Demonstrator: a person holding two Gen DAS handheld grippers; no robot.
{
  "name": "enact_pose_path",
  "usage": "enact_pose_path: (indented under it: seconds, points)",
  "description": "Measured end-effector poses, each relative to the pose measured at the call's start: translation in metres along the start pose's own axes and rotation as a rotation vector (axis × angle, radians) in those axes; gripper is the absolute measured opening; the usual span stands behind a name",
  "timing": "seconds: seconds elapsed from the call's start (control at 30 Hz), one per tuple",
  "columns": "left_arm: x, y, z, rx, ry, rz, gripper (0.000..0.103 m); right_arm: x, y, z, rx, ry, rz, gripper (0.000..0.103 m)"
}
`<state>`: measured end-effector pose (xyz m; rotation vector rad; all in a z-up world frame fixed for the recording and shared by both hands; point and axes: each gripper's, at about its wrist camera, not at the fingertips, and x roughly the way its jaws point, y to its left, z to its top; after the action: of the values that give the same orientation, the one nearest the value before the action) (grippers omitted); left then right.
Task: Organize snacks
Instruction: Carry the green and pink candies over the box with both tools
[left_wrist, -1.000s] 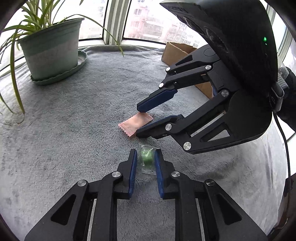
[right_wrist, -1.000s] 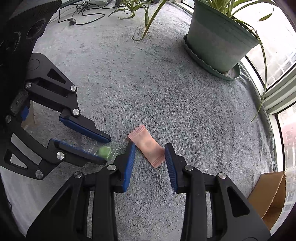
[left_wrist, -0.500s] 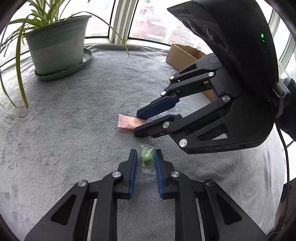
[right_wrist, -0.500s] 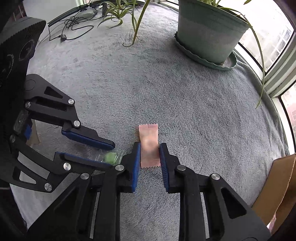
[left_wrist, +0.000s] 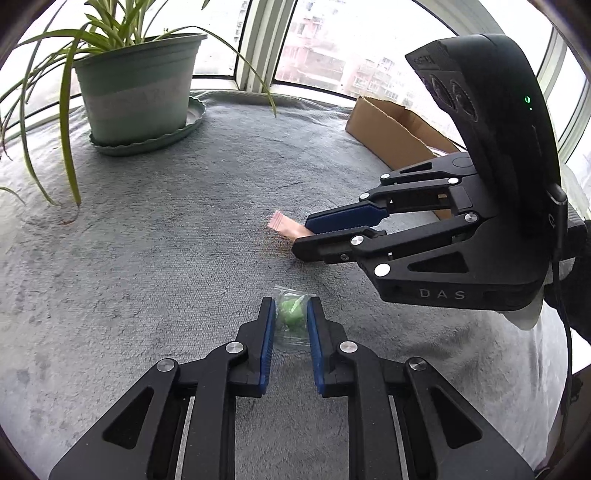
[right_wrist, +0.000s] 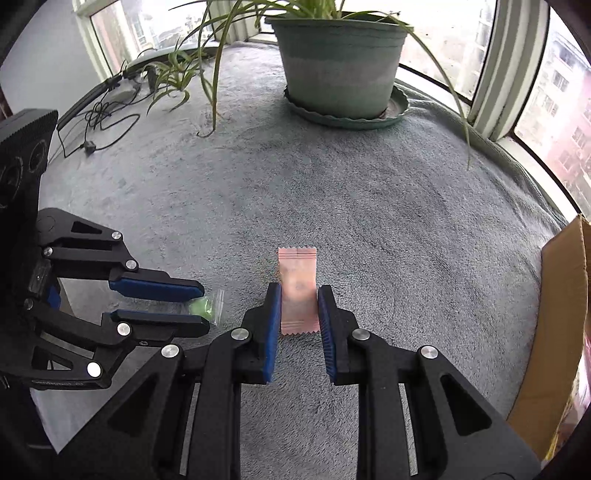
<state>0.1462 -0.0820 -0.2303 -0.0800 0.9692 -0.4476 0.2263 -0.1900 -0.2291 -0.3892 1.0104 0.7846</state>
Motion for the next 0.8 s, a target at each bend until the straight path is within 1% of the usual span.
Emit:
enact_pose_path:
  seconds: [0.13, 0.33, 0.53, 0.8]
  points:
    - [-0.003, 0.003, 0.002, -0.005, -0.005, 0.007, 0.016, -0.017, -0.006, -0.002, 0.049, -0.048, -0.011, 0.021]
    - [-0.018, 0.001, 0.007, 0.004, -0.039, 0.011, 0.016, -0.049, -0.016, -0.006, 0.094, -0.105, -0.062, 0.021]
    - [-0.034, -0.012, 0.022, 0.039, -0.088, 0.003, 0.016, -0.09, -0.031, -0.011, 0.148, -0.176, -0.113, 0.021]
    - [-0.044, -0.04, 0.047, 0.104, -0.141, -0.023, 0.016, -0.143, -0.058, -0.026, 0.205, -0.238, -0.209, 0.021]
